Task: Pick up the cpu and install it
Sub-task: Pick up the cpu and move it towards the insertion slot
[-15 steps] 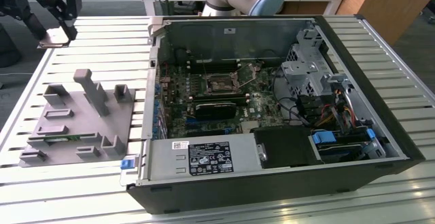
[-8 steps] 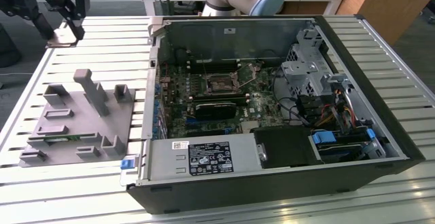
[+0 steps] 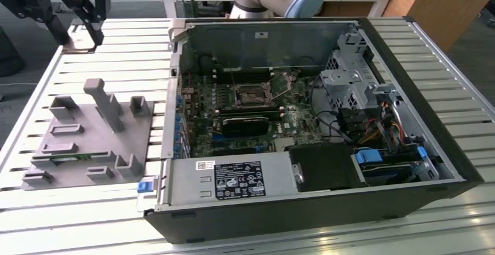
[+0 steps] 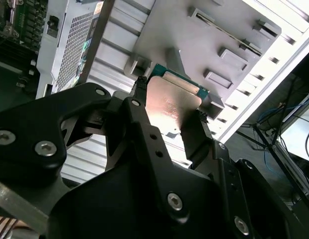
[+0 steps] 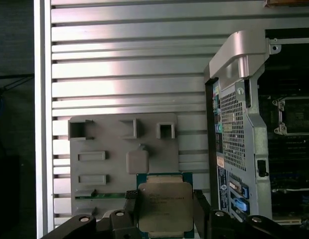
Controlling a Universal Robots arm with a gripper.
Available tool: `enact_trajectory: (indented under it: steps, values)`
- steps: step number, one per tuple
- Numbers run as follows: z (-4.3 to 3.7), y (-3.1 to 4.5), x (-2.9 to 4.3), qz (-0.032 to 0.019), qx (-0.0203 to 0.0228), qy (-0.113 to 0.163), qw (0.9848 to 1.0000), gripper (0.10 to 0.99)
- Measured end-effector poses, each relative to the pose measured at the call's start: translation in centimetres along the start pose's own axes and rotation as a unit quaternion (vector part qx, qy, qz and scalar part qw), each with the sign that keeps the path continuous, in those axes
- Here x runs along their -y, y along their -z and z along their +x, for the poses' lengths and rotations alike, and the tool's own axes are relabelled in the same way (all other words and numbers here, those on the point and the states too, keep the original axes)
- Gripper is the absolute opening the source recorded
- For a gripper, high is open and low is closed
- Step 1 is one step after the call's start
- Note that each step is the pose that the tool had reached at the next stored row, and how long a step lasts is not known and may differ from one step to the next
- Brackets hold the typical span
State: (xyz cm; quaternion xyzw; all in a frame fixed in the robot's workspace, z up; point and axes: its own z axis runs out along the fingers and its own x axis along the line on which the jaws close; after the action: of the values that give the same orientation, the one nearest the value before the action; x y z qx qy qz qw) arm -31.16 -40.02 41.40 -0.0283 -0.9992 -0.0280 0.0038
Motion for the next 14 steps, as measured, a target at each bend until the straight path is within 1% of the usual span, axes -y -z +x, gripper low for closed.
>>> enact_trajectory:
  steps: [4,11,14]
  values:
    - [-0.53,0.01,-0.03,0.0000,0.0000,0.000,1.0000,0.525]
    - [-1.75,0.01,-0.10,0.0000,0.0000,0.000,1.0000,0.525]
    - [-2.09,0.01,-0.12,0.0000,0.0000,0.000,1.0000,0.525]
